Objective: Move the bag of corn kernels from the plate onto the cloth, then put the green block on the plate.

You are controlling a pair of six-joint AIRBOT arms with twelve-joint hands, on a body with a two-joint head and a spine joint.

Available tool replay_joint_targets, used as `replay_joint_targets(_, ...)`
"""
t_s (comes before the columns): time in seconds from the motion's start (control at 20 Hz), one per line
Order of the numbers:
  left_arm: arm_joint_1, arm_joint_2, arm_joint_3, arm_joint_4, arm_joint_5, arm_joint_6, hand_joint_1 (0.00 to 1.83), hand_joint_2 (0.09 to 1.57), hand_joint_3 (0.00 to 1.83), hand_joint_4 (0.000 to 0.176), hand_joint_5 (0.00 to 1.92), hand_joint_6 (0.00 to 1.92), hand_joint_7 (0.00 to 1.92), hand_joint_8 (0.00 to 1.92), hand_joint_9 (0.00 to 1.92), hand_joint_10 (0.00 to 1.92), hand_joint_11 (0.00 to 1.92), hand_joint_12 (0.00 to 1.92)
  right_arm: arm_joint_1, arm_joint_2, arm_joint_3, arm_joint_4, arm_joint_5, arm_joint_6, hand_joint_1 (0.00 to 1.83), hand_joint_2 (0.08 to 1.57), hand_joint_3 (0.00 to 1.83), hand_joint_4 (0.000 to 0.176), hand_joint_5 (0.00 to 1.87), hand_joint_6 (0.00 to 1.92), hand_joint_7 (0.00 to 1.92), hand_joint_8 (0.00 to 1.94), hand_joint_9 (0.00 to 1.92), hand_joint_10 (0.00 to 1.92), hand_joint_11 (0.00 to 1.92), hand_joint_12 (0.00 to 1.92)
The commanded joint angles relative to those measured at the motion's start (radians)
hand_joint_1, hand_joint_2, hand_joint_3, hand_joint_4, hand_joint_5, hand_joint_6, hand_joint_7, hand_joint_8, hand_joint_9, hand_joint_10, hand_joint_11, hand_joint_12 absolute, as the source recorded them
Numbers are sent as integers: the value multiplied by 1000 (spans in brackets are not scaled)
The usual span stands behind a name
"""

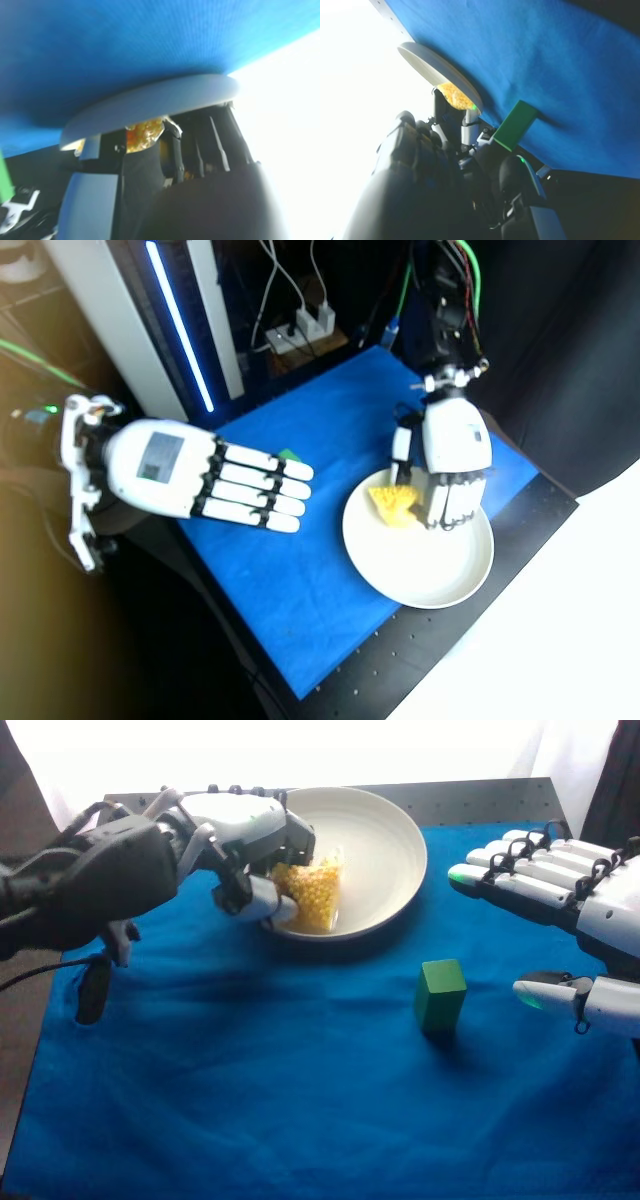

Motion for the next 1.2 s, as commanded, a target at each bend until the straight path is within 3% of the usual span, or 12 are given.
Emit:
replay_joint_targets(0.0, -7, 20, -17, 25, -154, -2, 1036, 1394, 2, 0, 479, 1600, 526, 1810, 442, 1733, 547, 1921, 5, 0, -2, 13, 117, 4, 536, 1380, 0, 5, 0, 0, 0, 0, 0, 0, 0, 0)
replay_joint_targets(0.15, 13, 117, -134, 134, -286, -90, 991, 1366, 2, 0, 525, 1643, 225, 1452, 340, 1733, 425, 1921, 4, 0, -2, 16, 117, 10, 578, 1373, 0, 0, 0, 0, 0, 0, 0, 0, 0, 0)
replay_joint_targets(0.2, 27, 154, -174, 164, -341, -128, 1035, 1307, 0, 0, 259, 1313, 187, 1364, 246, 1672, 296, 1921, 4, 0, -3, 17, 117, 10, 581, 1372, 0, 0, 0, 0, 0, 0, 0, 0, 0, 0)
replay_joint_targets(0.25, 46, 194, -222, 218, -403, -184, 998, 1351, 0, 0, 480, 1565, 264, 1244, 255, 1539, 258, 1921, 2, 0, -4, 20, 118, 10, 611, 1370, 0, 0, 0, 0, 0, 0, 0, 0, 0, 0)
replay_joint_targets(0.4, 108, 289, -335, 324, -575, -293, 1024, 1398, 0, 0, 427, 1689, 552, 1714, 466, 1805, 594, 1921, -6, 0, -8, 32, 121, 10, 640, 1362, 0, 0, 0, 0, 0, 0, 0, 0, 0, 0)
replay_joint_targets(0.7, 331, 392, -504, 383, -787, -466, 1010, 1228, 0, 0, 508, 481, 274, 1086, 352, 1524, 467, 1784, -9, 2, -16, 46, 123, 10, 603, 1360, 0, 0, 0, 0, 0, 0, 0, 0, 0, 0)
replay_joint_targets(0.8, 390, 393, -535, 376, -833, -504, 893, 1314, 15, 23, 546, 1442, 374, 921, 327, 1395, 252, 1760, -9, 5, -19, 47, 123, 10, 607, 1371, 2, 0, 0, 0, 0, 0, 0, 0, 0, 0)
replay_joint_targets(0.85, 416, 393, -552, 378, -838, -513, 847, 1310, 5, 7, 358, 842, 347, 853, 269, 1356, 170, 1715, -9, 5, -19, 47, 123, 10, 591, 1376, 4, 0, 0, 0, 0, 0, 0, 0, 0, 0)
replay_joint_targets(0.9, 430, 391, -559, 379, -838, -516, 847, 1310, 5, 7, 358, 842, 347, 853, 269, 1356, 170, 1715, -9, 5, -19, 47, 123, 10, 591, 1376, 4, 0, 0, 0, 0, 0, 0, 0, 0, 0)
replay_joint_targets(1.0, 457, 370, -555, 366, -823, -539, 785, 1292, 0, 31, 379, 271, 341, 595, 181, 1115, 15, 1486, -9, 5, -19, 48, 123, 10, 531, 1388, 9, 0, 0, 0, 0, 0, 0, 0, 0, 0)
replay_joint_targets(1.05, 469, 362, -551, 348, -829, -547, 664, 1217, 0, 85, 177, 35, 111, 74, 25, 292, 0, 601, -9, 5, -19, 48, 123, 10, 521, 1389, 6, 0, 0, 0, 0, 0, 0, 0, 0, 0)
replay_joint_targets(1.15, 486, 362, -552, 327, -852, -546, 558, 1170, 0, 91, 51, 7, 21, 14, 4, 58, 0, 119, -9, 5, -21, 48, 123, 11, 523, 1382, 2, 0, 0, 0, 0, 0, 0, 0, 8, 4)
